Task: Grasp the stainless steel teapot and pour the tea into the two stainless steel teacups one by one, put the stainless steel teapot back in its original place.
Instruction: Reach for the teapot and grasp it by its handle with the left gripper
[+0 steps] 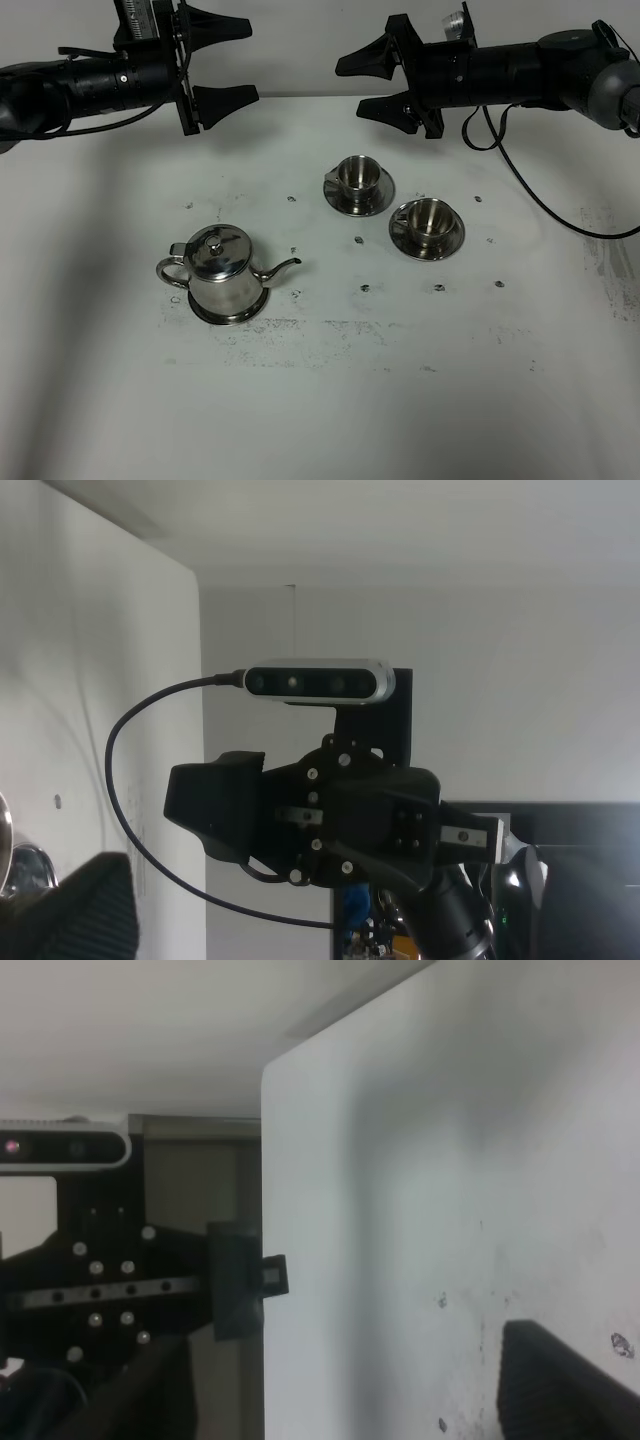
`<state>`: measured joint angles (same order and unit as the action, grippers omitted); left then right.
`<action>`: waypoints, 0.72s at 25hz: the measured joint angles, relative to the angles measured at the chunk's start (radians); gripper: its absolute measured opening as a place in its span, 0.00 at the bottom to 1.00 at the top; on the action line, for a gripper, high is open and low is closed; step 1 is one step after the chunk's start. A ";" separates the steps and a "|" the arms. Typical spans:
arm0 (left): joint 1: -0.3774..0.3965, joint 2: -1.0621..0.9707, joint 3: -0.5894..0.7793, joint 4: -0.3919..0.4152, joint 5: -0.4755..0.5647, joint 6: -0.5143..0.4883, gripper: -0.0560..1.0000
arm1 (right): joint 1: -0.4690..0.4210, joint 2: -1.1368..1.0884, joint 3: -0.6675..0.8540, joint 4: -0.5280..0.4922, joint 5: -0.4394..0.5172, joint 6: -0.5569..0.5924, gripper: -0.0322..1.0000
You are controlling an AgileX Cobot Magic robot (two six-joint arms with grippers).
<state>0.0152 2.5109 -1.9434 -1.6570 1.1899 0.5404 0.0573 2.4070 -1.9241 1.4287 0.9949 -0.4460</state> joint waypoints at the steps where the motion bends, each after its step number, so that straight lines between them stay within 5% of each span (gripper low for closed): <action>1: 0.000 0.000 0.000 0.000 0.000 0.000 0.78 | 0.000 0.000 0.000 0.000 0.000 -0.001 0.61; 18: 0.000 0.000 0.000 0.000 0.000 0.005 0.78 | 0.000 0.000 0.000 -0.040 0.002 -0.027 0.61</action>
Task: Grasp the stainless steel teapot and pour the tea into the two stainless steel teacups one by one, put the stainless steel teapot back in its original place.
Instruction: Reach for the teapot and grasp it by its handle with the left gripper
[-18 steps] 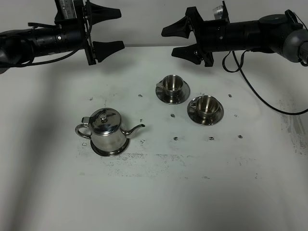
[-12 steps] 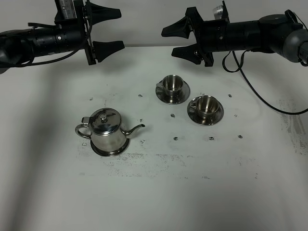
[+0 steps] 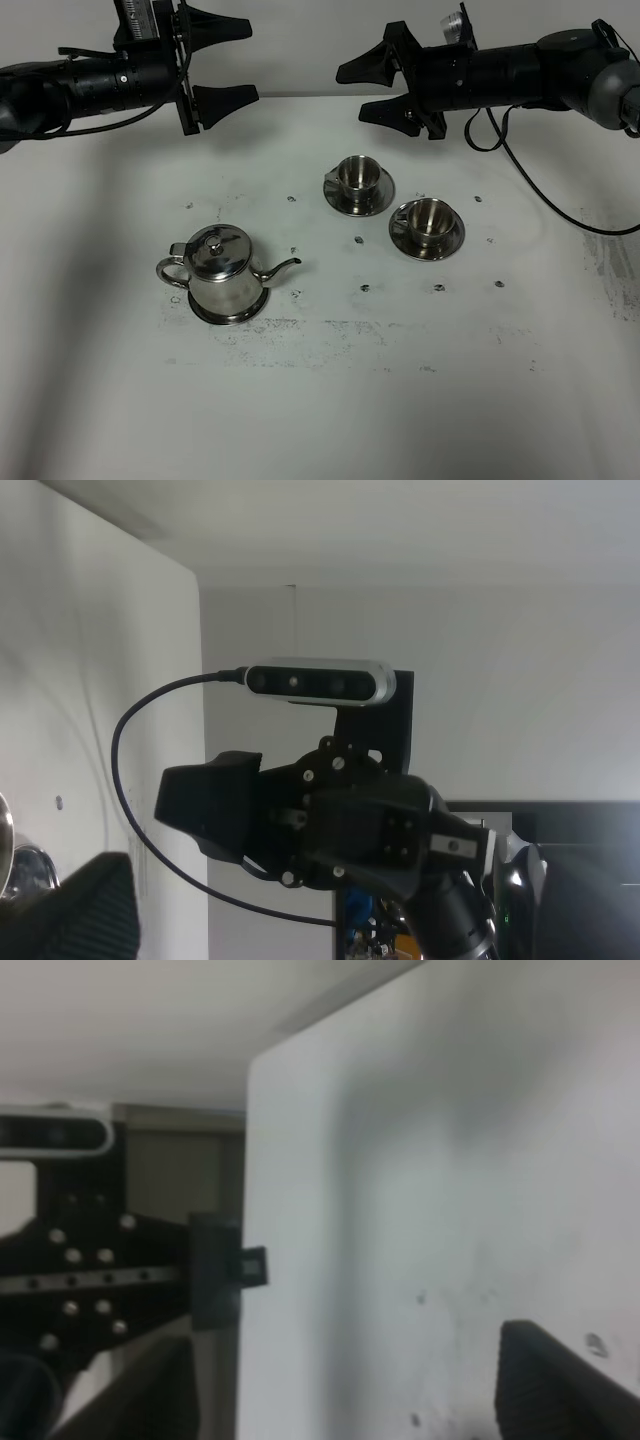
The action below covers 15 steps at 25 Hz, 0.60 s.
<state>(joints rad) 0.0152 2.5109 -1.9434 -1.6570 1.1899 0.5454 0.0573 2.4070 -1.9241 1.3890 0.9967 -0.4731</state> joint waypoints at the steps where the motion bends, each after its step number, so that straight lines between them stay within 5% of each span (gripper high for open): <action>1: 0.000 0.000 0.000 0.000 0.000 0.000 0.78 | 0.000 0.000 0.000 -0.005 0.001 -0.005 0.61; 7: 0.004 0.000 0.000 0.006 0.000 0.011 0.78 | -0.024 0.000 0.000 -0.026 0.051 -0.041 0.61; 15: 0.012 0.000 0.000 0.085 0.001 -0.011 0.78 | -0.178 -0.001 0.000 -0.089 0.207 -0.074 0.61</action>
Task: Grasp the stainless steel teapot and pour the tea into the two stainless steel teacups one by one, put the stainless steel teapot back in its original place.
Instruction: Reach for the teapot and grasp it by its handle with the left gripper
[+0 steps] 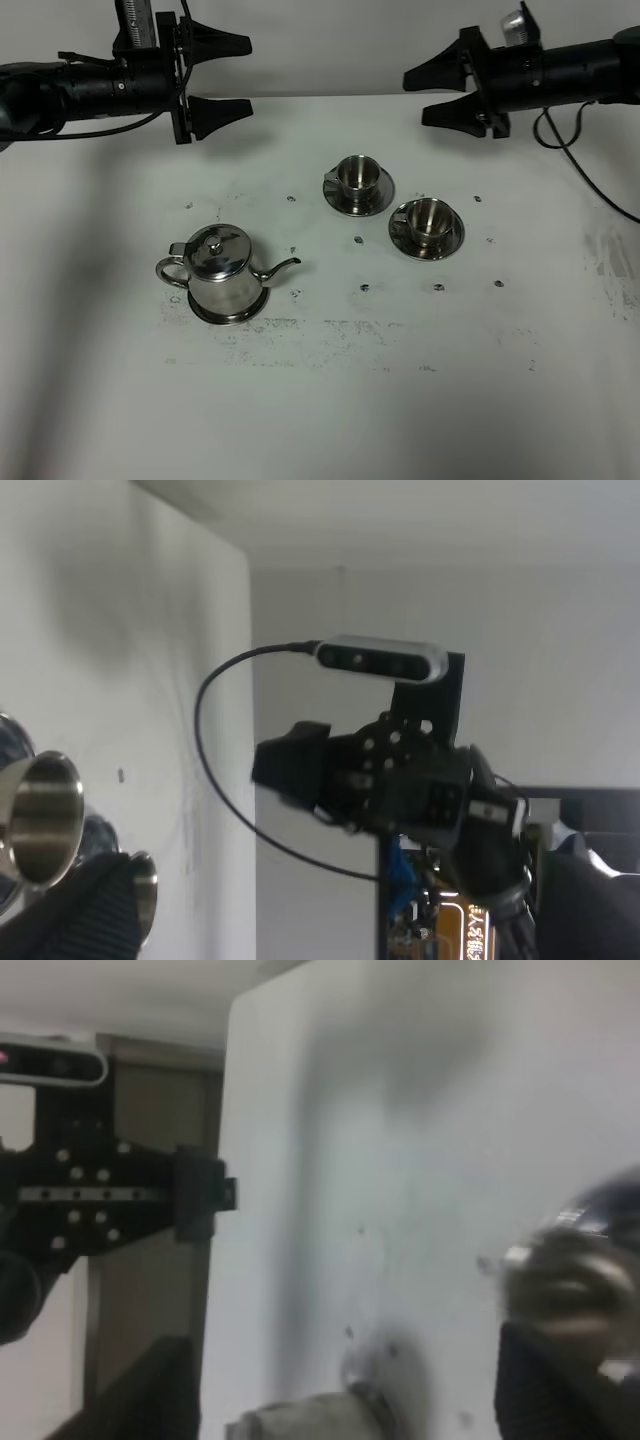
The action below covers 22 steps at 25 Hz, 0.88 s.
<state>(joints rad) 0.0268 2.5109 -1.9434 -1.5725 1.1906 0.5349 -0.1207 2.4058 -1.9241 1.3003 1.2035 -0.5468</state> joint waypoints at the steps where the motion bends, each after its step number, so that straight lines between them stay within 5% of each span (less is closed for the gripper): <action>1: 0.000 0.000 0.000 0.003 0.000 -0.001 0.78 | -0.027 -0.002 0.000 -0.015 0.002 0.000 0.61; 11: 0.005 0.000 0.000 0.013 0.000 0.002 0.78 | -0.235 -0.280 0.000 -0.449 0.002 0.106 0.61; 16: 0.006 0.000 0.000 0.016 0.000 0.021 0.78 | -0.239 -0.499 0.000 -0.743 0.009 0.240 0.61; 22: 0.007 0.000 0.000 0.017 0.000 0.052 0.78 | -0.232 -0.783 0.133 -0.942 0.010 0.308 0.61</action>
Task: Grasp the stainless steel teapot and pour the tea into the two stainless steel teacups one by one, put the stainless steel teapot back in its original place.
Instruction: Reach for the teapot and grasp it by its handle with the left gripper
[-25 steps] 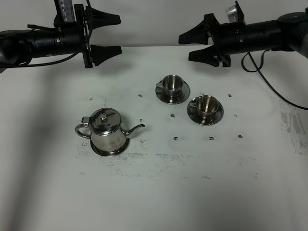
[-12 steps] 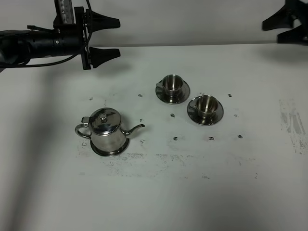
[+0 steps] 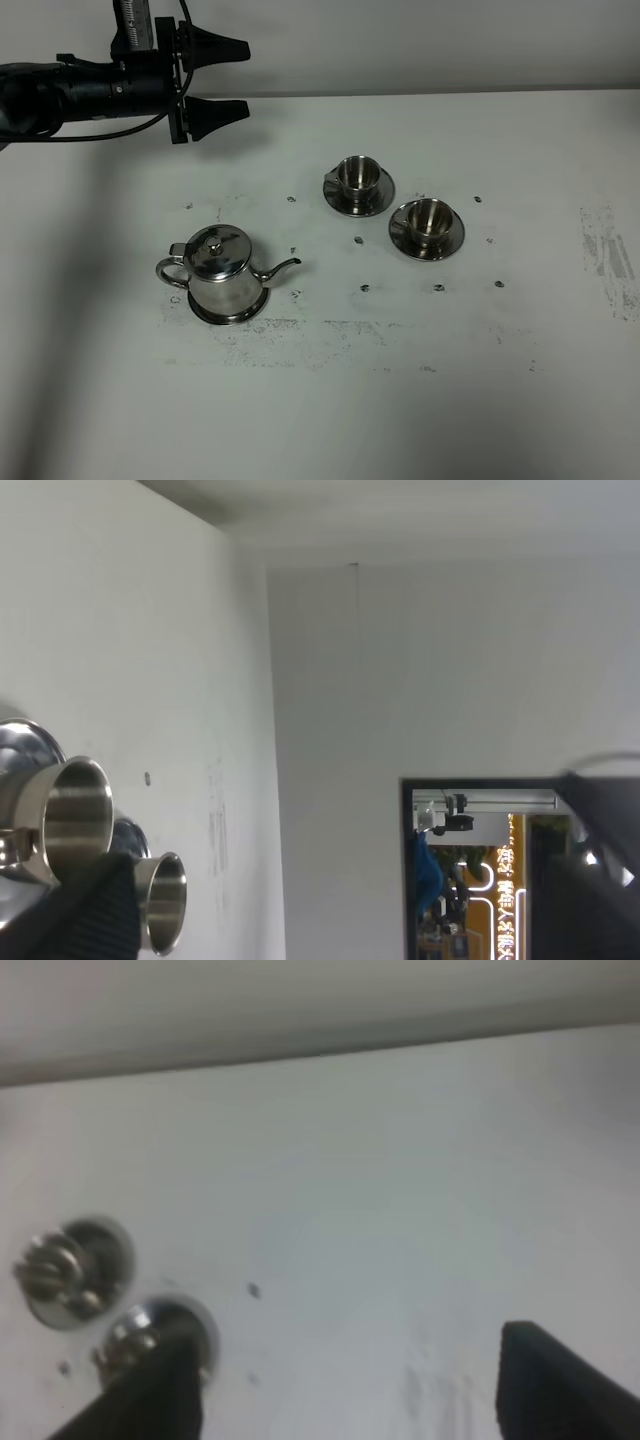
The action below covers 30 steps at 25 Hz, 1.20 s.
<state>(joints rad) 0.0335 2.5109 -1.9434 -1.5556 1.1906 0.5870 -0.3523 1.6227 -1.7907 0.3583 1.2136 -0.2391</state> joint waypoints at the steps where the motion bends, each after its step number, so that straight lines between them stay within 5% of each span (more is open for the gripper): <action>1: 0.000 0.000 0.000 0.000 0.000 0.004 0.78 | 0.000 -0.055 0.050 -0.016 0.000 0.000 0.61; 7: 0.003 0.000 -0.001 0.036 0.000 0.030 0.78 | 0.000 -0.381 0.357 -0.041 -0.014 0.007 0.61; 18: 0.066 -0.029 -0.002 0.187 0.002 0.025 0.78 | 0.001 -1.049 0.918 -0.056 -0.272 0.009 0.60; 30: 0.108 -0.173 -0.002 0.306 0.004 0.011 0.78 | 0.031 -1.355 1.216 -0.171 -0.214 0.027 0.60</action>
<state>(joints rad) 0.1412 2.3378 -1.9454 -1.2499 1.1945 0.5977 -0.3213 0.2679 -0.5751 0.1870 0.9994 -0.2122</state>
